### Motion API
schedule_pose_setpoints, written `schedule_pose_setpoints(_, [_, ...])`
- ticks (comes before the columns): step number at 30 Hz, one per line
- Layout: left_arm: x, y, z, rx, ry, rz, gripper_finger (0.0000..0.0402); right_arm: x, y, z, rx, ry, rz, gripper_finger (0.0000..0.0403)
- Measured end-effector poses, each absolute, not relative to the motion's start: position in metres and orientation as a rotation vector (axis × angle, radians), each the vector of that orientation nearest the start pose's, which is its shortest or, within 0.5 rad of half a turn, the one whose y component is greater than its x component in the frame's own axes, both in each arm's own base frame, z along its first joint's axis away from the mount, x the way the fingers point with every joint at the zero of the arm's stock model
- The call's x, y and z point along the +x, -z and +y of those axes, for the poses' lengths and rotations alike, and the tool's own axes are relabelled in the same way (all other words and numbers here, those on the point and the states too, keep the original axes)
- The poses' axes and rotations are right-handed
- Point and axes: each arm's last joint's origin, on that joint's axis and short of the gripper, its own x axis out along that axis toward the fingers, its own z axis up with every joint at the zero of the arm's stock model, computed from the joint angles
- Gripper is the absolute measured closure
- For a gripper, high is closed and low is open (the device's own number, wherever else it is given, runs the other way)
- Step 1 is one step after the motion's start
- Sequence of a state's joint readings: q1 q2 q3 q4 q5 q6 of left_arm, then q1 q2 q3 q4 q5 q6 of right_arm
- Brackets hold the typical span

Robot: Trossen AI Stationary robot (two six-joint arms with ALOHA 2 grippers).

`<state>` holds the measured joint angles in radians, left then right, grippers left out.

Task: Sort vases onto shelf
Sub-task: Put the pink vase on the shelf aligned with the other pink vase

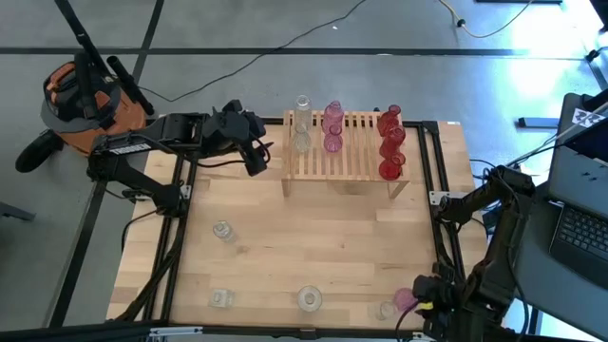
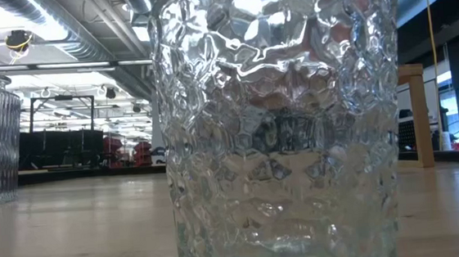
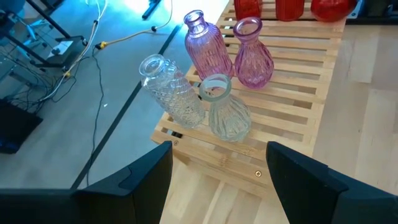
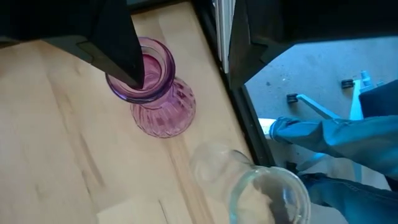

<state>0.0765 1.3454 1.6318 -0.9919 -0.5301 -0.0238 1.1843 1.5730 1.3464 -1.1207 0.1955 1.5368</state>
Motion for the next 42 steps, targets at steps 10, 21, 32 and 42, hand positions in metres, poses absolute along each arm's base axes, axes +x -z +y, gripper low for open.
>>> schedule_pose_setpoints(10, [0.249,-0.428,0.034,0.134,-0.593,0.676,0.0151,0.123,-0.260,0.267,0.450,0.155,1.304,0.0243])
schedule_pose_setpoints(21, [0.249,-0.429,0.034,0.132,-0.596,0.666,0.0151,0.126,-0.256,0.259,0.364,0.186,1.332,0.0386])
schedule_pose_setpoints(32, [0.251,-0.432,0.034,0.134,-0.595,0.634,0.0151,0.144,-0.279,0.207,0.282,0.221,1.359,0.0401])
schedule_pose_setpoints(42, [0.251,-0.431,0.034,0.135,-0.595,0.636,0.0151,0.199,-0.329,0.128,0.184,0.088,1.241,0.0402])
